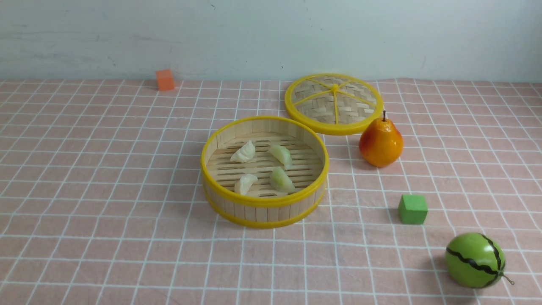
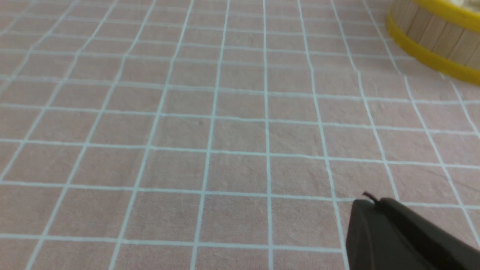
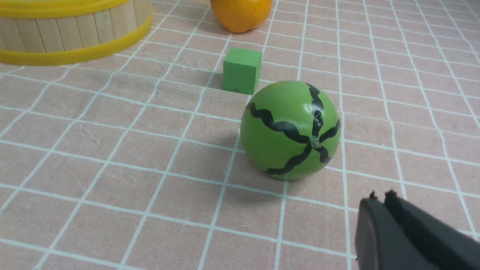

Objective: Put the dumplings into the steamer on the table with the pink tablecloth.

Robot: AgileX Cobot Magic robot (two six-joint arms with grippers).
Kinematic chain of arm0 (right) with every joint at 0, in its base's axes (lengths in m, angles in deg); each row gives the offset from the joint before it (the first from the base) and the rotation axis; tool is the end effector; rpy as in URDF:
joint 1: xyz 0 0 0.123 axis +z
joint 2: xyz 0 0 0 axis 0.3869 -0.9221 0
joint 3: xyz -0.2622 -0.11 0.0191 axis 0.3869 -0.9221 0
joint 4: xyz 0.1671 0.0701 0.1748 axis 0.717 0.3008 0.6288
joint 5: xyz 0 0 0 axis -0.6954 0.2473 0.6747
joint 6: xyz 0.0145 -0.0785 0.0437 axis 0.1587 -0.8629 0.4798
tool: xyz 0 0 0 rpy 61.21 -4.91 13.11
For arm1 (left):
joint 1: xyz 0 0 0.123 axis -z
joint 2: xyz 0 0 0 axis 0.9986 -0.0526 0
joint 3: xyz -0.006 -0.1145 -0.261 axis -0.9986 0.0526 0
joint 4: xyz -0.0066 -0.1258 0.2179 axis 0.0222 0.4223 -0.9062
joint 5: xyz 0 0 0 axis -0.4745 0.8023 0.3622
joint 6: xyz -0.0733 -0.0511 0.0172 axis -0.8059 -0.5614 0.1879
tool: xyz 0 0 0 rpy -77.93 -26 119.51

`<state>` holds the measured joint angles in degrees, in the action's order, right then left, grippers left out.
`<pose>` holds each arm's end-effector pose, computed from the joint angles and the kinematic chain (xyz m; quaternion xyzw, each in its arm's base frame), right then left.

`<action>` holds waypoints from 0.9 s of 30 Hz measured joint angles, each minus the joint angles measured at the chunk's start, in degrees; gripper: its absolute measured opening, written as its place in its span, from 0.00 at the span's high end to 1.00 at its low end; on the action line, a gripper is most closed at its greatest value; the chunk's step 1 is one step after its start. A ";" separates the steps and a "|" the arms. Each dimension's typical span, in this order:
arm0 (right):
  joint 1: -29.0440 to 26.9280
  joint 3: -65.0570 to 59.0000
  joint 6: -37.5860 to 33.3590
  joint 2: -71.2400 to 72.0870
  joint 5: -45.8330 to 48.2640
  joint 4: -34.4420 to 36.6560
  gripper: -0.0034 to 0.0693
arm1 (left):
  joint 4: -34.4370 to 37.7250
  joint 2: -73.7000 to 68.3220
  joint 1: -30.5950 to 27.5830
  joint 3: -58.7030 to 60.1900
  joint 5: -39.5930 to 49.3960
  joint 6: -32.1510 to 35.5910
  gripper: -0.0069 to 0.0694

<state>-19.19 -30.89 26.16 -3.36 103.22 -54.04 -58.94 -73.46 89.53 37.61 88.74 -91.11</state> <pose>0.0519 0.0069 0.1740 -0.0530 0.8039 0.0230 0.5920 0.0512 -0.0023 0.1667 -0.0245 0.8186 -0.0426 0.5723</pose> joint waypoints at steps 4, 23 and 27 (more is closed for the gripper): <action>0.00 0.00 0.00 0.00 0.00 0.00 0.91 | 1.98 0.00 0.00 0.00 0.04 0.00 0.93; 0.00 0.00 0.00 0.00 0.00 0.00 0.87 | 2.67 0.00 0.00 0.00 0.04 0.00 0.93; 0.00 0.00 0.00 0.00 0.00 0.00 0.87 | 2.67 0.00 0.00 0.00 0.04 0.00 0.93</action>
<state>-19.19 -30.89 26.16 -3.36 103.22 -54.04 -56.27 -73.46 89.53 37.61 88.78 -91.11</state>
